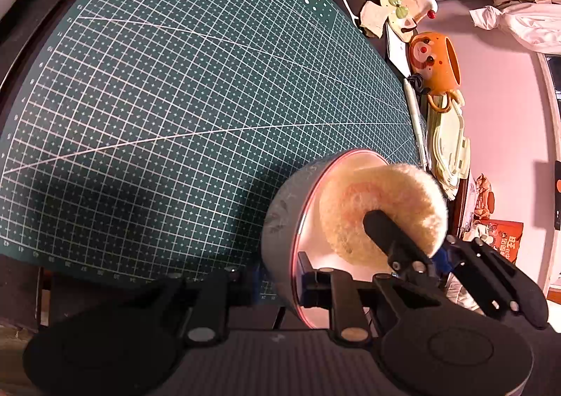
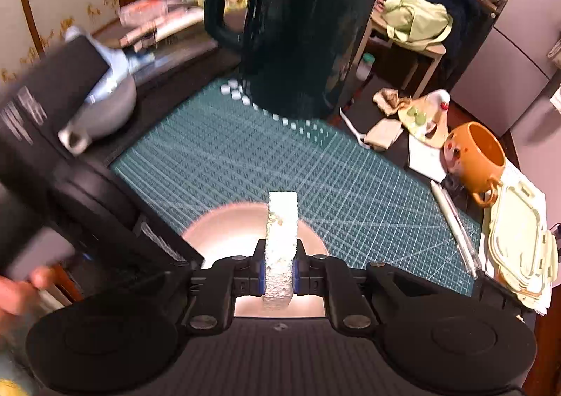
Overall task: Clean bowl
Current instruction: 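Pull the sponge out of the bowl with the right gripper, then hold the bowl with the left gripper while the right gripper scrubs inside again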
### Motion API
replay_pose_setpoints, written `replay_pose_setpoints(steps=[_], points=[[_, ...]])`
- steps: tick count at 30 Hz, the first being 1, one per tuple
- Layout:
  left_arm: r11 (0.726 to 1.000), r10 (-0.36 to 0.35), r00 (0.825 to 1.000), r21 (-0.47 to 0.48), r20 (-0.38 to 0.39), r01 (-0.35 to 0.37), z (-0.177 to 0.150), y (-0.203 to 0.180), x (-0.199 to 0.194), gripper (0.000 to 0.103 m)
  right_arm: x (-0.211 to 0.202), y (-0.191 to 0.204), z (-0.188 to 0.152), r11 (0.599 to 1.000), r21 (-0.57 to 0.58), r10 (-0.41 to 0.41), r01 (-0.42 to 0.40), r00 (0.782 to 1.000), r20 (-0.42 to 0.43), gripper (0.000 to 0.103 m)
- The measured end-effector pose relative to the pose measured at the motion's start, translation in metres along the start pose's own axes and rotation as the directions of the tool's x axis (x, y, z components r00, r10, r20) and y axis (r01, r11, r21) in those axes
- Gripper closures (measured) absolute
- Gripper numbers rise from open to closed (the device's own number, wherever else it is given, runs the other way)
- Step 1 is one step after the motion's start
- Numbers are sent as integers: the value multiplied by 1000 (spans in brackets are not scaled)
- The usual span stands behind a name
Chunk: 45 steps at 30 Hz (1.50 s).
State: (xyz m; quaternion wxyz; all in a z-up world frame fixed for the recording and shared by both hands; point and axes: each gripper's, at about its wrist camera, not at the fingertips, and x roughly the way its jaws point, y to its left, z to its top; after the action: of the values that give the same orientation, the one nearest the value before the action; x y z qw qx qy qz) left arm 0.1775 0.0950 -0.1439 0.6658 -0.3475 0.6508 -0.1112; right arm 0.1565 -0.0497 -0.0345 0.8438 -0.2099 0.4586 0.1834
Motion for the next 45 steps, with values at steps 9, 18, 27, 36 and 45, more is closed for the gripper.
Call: replay_pose_setpoints(steps=[9, 18, 27, 36, 45], points=[[999, 24, 1000, 32, 10, -25, -1, -6, -4, 86, -32, -10, -1, 994, -59, -91, 96, 993, 79, 91], [1000, 15, 1000, 24, 20, -15, -21, -9, -12, 74, -51, -22, -4, 998, 57, 2, -10, 991, 133, 91], [999, 28, 999, -24, 21, -27, -19, -11, -5, 83, -44, -41, -21, 962, 244, 88, -121, 986, 140, 91], [1000, 31, 987, -3, 160, -31, 3, -9, -37, 84, -42, -42, -23, 953, 256, 125, -160, 981, 148, 91], [988, 126, 988, 72, 93, -133, -17, -34, -10, 82, -29, -29, -14, 978, 158, 114, -138, 982, 153, 91]])
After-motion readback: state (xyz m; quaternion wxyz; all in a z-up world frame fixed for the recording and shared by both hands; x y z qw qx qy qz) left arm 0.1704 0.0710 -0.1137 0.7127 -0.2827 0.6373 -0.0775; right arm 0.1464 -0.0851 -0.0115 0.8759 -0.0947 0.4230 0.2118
